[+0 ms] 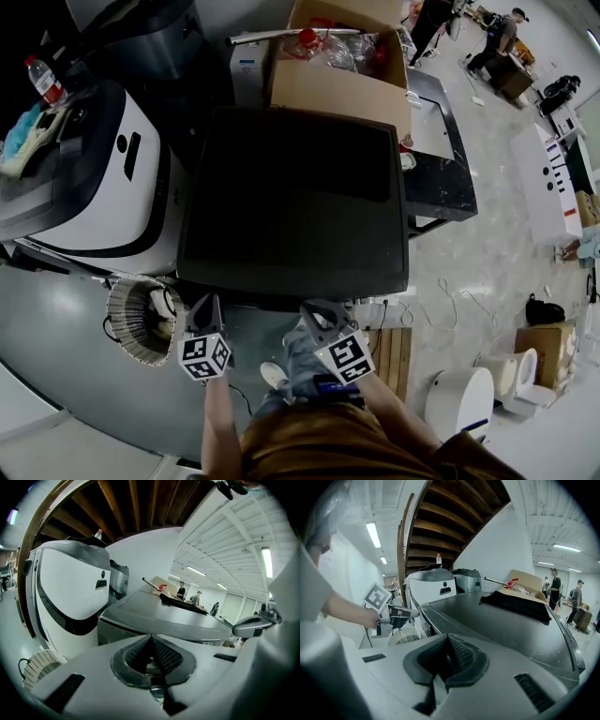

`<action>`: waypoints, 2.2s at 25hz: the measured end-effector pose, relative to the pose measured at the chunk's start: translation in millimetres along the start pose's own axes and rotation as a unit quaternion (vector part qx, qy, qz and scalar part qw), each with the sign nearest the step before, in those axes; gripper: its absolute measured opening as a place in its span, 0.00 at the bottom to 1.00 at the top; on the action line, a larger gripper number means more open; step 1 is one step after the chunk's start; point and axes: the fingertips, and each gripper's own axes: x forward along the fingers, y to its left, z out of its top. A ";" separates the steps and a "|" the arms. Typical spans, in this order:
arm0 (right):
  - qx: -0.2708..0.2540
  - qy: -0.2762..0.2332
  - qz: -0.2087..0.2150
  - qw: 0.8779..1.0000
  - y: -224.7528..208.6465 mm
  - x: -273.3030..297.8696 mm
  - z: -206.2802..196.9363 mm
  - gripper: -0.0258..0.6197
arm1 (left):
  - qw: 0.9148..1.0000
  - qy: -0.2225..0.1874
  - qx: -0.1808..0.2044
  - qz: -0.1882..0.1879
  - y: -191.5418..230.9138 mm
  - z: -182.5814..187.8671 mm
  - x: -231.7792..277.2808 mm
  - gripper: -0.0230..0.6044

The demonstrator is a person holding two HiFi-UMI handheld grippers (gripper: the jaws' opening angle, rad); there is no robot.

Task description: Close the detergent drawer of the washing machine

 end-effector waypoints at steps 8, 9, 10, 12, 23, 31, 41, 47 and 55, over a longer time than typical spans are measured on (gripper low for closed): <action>-0.003 -0.020 -0.006 1.000 23.6 -20.7 9.3 0.06 | 0.999 -0.030 0.007 -0.027 -21.5 21.5 -35.5 0.08; -0.004 -0.024 -0.011 1.000 25.2 -23.7 10.7 0.06 | 0.999 -0.034 0.007 -0.031 -24.3 25.1 -40.3 0.08; -0.005 -0.027 -0.016 0.999 26.3 -26.5 11.9 0.06 | 0.999 -0.038 0.007 -0.034 -27.0 28.9 -45.1 0.08; -0.009 -0.034 -0.025 0.999 28.2 -31.6 14.1 0.06 | 0.998 -0.049 0.012 -0.036 -32.1 36.6 -54.0 0.08; -0.020 -0.075 -0.056 0.995 44.3 -61.1 42.6 0.06 | 0.992 -0.117 0.034 -0.039 -52.8 74.4 -112.2 0.08; -0.031 -0.115 -0.069 0.990 57.4 -77.7 66.2 0.06 | 0.986 -0.159 0.038 -0.043 -58.8 99.4 -151.4 0.08; -0.033 -0.129 -0.076 0.988 71.8 -92.1 72.9 0.06 | 0.983 -0.172 0.034 -0.048 -59.0 100.0 -172.5 0.08; -0.036 -0.132 -0.080 0.987 73.6 -94.9 72.1 0.06 | 0.983 -0.177 0.032 -0.048 -58.0 99.0 -177.1 0.08; -0.049 -0.137 -0.080 0.986 74.2 -94.8 76.5 0.06 | 0.984 -0.170 0.037 -0.044 -55.4 96.9 -174.0 0.08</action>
